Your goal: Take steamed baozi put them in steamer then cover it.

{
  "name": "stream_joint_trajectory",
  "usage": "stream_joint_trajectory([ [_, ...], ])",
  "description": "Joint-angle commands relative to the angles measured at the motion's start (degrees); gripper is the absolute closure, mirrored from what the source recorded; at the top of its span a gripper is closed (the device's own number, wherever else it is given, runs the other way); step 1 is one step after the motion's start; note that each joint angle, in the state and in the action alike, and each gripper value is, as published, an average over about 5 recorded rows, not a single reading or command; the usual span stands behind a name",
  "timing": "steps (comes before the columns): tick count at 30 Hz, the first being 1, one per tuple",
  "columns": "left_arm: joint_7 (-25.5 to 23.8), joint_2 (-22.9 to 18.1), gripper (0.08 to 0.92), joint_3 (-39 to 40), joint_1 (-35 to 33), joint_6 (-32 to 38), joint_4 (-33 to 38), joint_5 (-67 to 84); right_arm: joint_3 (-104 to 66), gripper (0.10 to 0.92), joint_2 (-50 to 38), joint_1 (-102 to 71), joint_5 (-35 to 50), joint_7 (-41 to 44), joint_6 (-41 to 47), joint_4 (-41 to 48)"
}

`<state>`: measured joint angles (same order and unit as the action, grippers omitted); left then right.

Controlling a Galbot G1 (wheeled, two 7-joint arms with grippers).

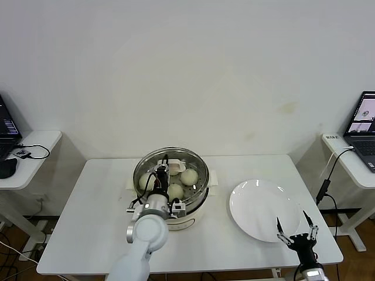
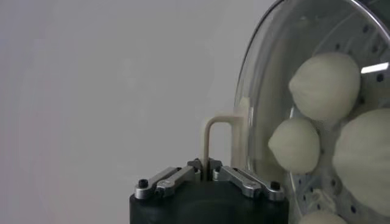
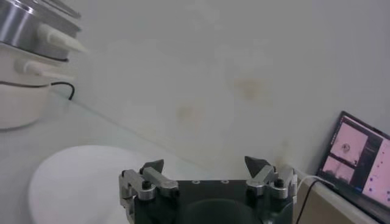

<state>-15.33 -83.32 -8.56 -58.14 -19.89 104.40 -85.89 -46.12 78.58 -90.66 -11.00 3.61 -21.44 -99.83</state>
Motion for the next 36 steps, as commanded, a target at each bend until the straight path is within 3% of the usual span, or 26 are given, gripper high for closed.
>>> stream_joint_trajectory([
  [1,0.1,-1.4,0.859,0.0,-0.3,0.3,-1.1,-1.4,0.1,0.203,0.1,-0.1,-0.3,0.0,-0.2,0.2],
  [21,2.0,-2.4,0.855,-0.3,-1.5,1.8,-0.5,-0.7,0.4,0.203,0.1,-0.5,-0.4,0.1,-0.7,0.4],
  [28,1.7,-0.3,0.691,0.1,-5.0,1.2,5.6,1.5,0.5,0.203,0.1,-0.5,-0.5,0.1,-0.7,0.5],
  [36,4.6,7.0,0.465,-2.8,-15.9,1.8,19.5,10.1,0.4,0.203,0.2,-0.9,-0.6,0.2,-0.7,0.4],
])
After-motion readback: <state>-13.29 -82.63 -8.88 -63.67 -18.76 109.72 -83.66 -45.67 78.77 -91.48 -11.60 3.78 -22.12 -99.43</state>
